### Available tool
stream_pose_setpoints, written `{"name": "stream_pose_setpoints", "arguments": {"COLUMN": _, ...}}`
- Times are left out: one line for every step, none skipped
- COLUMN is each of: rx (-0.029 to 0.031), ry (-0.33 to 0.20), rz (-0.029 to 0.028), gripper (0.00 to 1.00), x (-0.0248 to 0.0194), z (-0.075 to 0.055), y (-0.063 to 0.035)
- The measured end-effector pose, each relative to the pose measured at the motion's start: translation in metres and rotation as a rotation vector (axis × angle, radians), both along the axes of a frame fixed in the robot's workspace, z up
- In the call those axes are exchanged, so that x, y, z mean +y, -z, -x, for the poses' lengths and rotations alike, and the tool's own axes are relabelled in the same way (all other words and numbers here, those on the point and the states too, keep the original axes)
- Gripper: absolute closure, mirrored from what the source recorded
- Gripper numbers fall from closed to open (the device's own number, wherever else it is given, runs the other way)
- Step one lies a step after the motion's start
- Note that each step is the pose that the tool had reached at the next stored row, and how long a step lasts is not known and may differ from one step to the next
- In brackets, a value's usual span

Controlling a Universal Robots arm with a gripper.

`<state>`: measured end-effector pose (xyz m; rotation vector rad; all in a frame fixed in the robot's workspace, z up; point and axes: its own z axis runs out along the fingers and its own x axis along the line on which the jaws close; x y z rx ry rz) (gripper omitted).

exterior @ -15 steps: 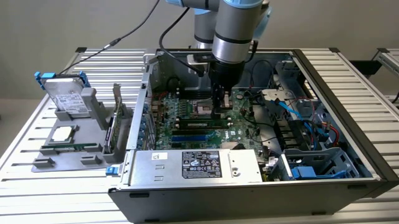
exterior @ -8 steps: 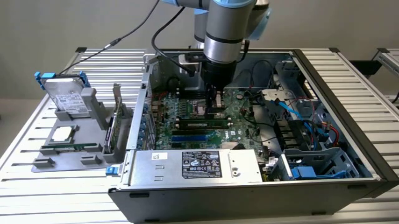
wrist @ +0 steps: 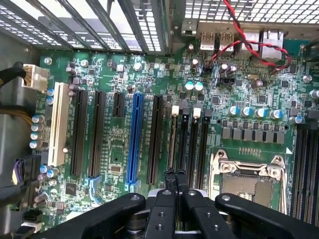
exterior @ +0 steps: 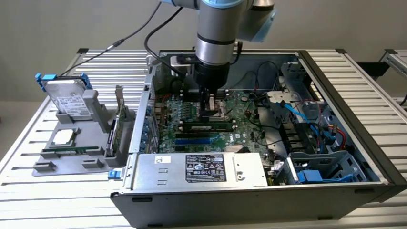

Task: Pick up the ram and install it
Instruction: 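Press down the ram until it locks into place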

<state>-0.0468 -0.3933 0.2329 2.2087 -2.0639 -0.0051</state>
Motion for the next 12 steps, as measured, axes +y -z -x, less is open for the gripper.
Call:
{"name": "stream_pose_setpoints", "arguments": {"rx": -0.0002, "ry": 0.0, "rz": 0.0001, "gripper": 0.9, "x": 0.0, "z": 0.0009, "y": 0.0009}}
{"name": "stream_pose_setpoints", "arguments": {"rx": -0.0003, "ry": 0.0, "rz": 0.0001, "gripper": 0.9, "x": 0.0, "z": 0.0014, "y": 0.0016}}
{"name": "stream_pose_setpoints", "arguments": {"rx": -0.0004, "ry": 0.0, "rz": 0.0001, "gripper": 0.9, "x": 0.0, "z": 0.0016, "y": 0.0022}}
{"name": "stream_pose_setpoints", "arguments": {"rx": -0.0004, "ry": 0.0, "rz": 0.0001, "gripper": 0.9, "x": 0.0, "z": 0.0016, "y": 0.0028}}
{"name": "stream_pose_setpoints", "arguments": {"rx": -0.0004, "ry": 0.0, "rz": 0.0002, "gripper": 0.9, "x": 0.0, "z": 0.0017, "y": 0.0032}}
{"name": "stream_pose_setpoints", "arguments": {"rx": -0.0004, "ry": 0.0, "rz": 0.0002, "gripper": 0.9, "x": 0.0, "z": 0.0018, "y": 0.0037}}
{"name": "stream_pose_setpoints", "arguments": {"rx": -0.0003, "ry": 0.0, "rz": 0.0003, "gripper": 0.9, "x": 0.0, "z": 0.0019, "y": 0.0041}}
{"name": "stream_pose_setpoints", "arguments": {"rx": -0.0003, "ry": 0.0, "rz": 0.0003, "gripper": 0.9, "x": 0.0, "z": 0.0019, "y": 0.0044}}
{"name": "stream_pose_setpoints", "arguments": {"rx": -0.0002, "ry": 0.0, "rz": 0.0004, "gripper": 0.9, "x": 0.0, "z": 0.0019, "y": 0.0046}}
{"name": "stream_pose_setpoints", "arguments": {"rx": -0.0002, "ry": 0.0, "rz": 0.0005, "gripper": 0.9, "x": 0.0001, "z": 0.002, "y": 0.005}}
{"name": "stream_pose_setpoints", "arguments": {"rx": -0.0002, "ry": 0.0, "rz": 0.0006, "gripper": 0.9, "x": 0.0001, "z": 0.0021, "y": 0.0054}}
{"name": "stream_pose_setpoints", "arguments": {"rx": -0.0001, "ry": 0.0, "rz": 0.0008, "gripper": 0.9, "x": 0.0001, "z": 0.0022, "y": 0.0058}}
